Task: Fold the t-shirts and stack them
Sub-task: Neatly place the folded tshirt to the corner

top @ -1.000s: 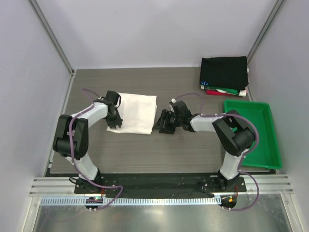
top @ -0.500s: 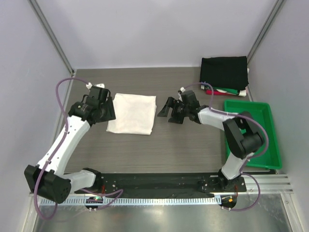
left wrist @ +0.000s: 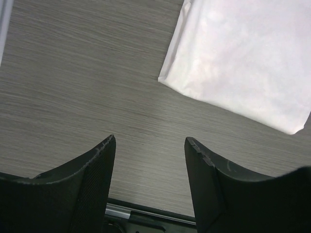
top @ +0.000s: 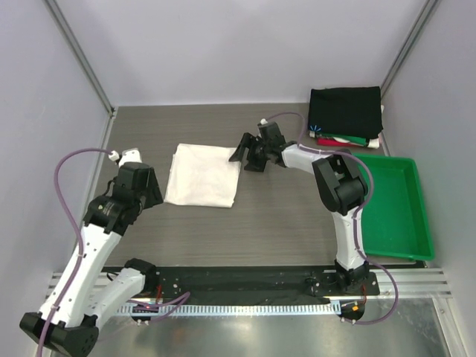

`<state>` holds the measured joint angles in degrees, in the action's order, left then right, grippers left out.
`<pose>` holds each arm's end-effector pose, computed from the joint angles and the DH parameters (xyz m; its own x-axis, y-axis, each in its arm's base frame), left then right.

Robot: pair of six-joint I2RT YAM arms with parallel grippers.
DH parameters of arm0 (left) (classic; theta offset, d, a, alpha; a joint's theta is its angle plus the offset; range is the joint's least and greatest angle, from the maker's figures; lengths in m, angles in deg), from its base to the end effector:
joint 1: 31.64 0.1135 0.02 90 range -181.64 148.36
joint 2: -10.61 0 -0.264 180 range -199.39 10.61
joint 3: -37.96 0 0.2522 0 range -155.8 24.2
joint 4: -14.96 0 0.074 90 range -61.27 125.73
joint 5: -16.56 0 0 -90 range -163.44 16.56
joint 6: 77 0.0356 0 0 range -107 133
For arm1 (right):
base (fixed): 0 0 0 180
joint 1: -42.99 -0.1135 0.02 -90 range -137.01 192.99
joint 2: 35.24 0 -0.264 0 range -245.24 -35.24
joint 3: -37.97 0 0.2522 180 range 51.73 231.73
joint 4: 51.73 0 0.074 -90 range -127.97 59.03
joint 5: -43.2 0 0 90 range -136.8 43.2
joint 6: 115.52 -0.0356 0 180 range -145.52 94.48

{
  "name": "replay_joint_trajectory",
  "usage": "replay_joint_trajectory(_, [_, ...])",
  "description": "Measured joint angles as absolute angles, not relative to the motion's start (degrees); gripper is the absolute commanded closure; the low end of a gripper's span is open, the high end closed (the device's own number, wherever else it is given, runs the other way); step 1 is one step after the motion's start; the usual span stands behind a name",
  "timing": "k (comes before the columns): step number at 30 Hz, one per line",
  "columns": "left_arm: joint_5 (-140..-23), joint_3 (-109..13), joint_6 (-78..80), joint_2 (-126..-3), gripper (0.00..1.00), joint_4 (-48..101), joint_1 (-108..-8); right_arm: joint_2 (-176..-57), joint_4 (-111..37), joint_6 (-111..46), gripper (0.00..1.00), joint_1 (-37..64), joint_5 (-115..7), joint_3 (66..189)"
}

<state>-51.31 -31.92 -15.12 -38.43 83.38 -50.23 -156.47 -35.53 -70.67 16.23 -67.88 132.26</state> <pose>0.1510 -0.0366 0.3236 -0.6428 -0.2444 -0.7260 -0.2818 0.9567 -0.0727 0.4049 0.2185 0.1517 -0.8946 0.2898 -0.3403 -0.0287 0.7225 0.6908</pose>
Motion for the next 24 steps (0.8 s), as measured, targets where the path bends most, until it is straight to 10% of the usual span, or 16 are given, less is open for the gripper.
replay_joint_trajectory(8, [-49.47,-30.09,-16.67,-31.76,0.37,82.57,-50.23,-160.51,-37.54,-72.46,0.36,12.62,-67.38,136.43])
replay_joint_trajectory(15, [-48.99,-29.21,-16.76,-29.16,0.37,82.42,-50.25,-161.1,-48.01,-77.23,0.98,12.71,-70.46,129.72])
replay_joint_trajectory(24, [-48.73,-29.1,-16.84,-28.0,0.37,82.22,-50.23,-159.53,-42.7,-71.17,0.99,16.23,-73.94,130.8])
